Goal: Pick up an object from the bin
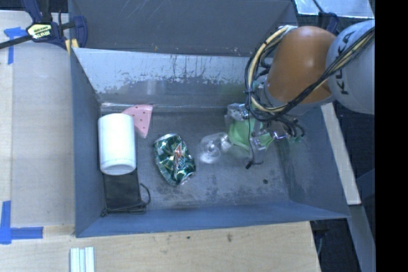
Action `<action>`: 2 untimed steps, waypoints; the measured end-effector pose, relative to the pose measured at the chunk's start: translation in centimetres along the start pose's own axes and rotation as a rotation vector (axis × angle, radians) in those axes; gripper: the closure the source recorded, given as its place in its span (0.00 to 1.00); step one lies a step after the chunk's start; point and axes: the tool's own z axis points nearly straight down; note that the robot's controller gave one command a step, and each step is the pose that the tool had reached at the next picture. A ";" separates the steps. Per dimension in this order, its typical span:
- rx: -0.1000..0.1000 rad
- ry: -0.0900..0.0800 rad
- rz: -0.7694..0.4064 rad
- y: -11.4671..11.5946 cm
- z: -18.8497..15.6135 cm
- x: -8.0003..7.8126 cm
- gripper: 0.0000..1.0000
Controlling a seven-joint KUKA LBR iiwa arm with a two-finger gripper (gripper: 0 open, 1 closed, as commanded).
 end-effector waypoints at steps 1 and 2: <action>0.005 -0.012 0.062 0.4 -2.8 -1.4 0.00; 0.003 -0.007 0.062 2.3 -4.6 1.8 0.00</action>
Offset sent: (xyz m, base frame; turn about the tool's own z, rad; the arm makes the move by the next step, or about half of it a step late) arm -0.0596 0.0249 0.0632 0.0539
